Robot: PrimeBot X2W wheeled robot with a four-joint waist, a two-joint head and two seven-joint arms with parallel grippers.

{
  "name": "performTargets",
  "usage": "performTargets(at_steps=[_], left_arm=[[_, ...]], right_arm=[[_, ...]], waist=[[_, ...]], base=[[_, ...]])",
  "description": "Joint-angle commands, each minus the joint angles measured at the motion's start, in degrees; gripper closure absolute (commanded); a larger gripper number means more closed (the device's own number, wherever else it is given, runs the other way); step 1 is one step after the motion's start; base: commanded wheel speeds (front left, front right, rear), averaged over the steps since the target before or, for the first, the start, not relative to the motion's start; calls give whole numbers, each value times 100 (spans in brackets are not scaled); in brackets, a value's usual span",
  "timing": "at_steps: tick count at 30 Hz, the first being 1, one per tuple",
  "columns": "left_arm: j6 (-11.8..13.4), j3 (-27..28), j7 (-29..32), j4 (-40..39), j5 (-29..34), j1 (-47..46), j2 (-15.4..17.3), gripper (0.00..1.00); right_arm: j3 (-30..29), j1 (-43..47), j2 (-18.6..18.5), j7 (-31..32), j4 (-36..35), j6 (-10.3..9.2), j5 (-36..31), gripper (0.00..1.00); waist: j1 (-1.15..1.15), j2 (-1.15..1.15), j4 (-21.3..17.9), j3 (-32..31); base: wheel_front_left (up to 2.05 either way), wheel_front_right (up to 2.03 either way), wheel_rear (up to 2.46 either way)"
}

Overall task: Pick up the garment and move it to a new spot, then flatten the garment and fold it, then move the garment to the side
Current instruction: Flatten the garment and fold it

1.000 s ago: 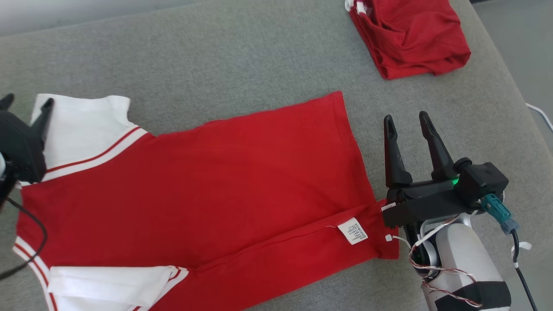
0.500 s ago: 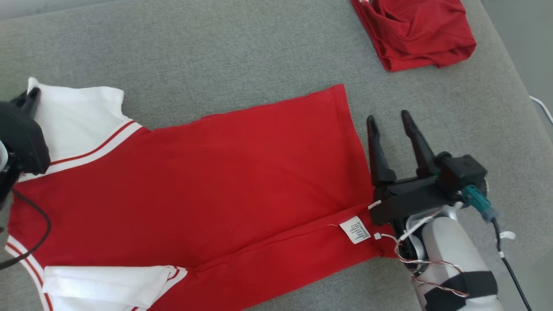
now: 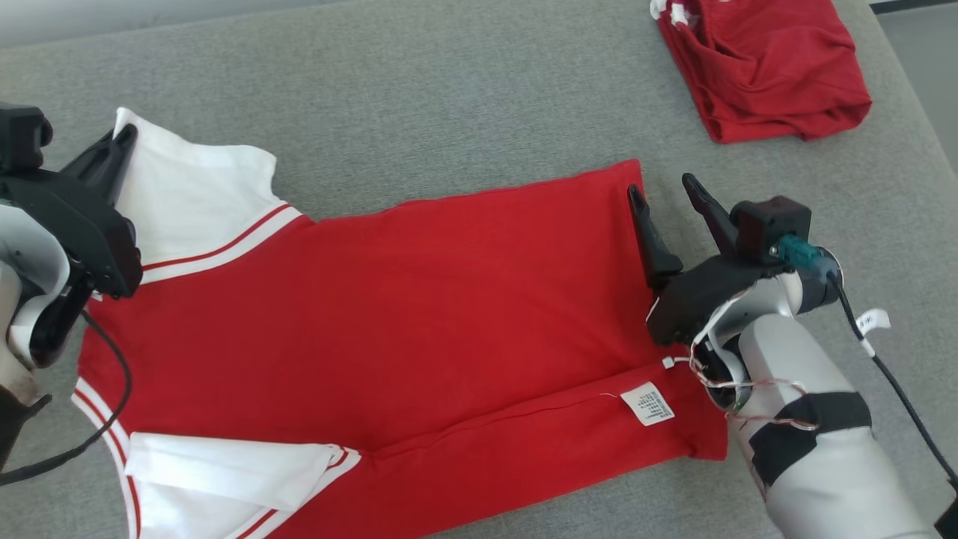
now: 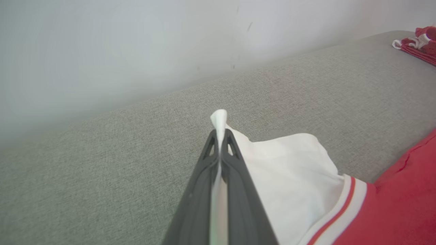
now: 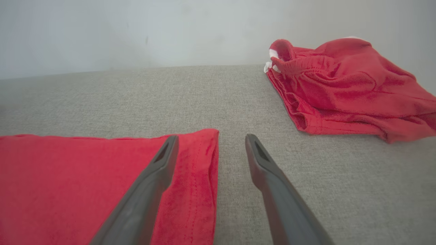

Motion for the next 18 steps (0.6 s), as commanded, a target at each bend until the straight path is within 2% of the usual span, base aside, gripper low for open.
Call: performTargets(at_steps=[1, 13, 14, 16, 17, 18], left_arm=[[14, -44, -86, -60, -36, 2, 28, 100], [14, -363, -386, -268, -171, -130, -13, 100], [14, -385, -385, -277, -178, -146, -16, 100], [14, -427, -415, -304, -193, -174, -24, 100], [14, -445, -423, -309, -203, -188, -28, 100], [14, -465, -432, -320, -213, -221, -31, 100]], right_arm=[[48, -143, -66, 87, 80, -15, 63, 0], [255, -707, -228, 715, 813, -15, 391, 0], [266, -738, -227, 784, 891, -15, 401, 5], [283, -821, -216, 831, 969, -15, 454, 22], [295, -844, -212, 876, 1027, -15, 466, 51], [311, -866, -212, 910, 1079, -15, 494, 58]], waist=[[0, 0, 56, -11], [0, 0, 258, 15], [0, 0, 272, 23], [0, 0, 300, 47], [0, 0, 311, 58], [0, 0, 327, 77]], base=[[0, 0, 0], [0, 0, 0], [0, 0, 0], [0, 0, 0], [0, 0, 0], [0, 0, 0]])
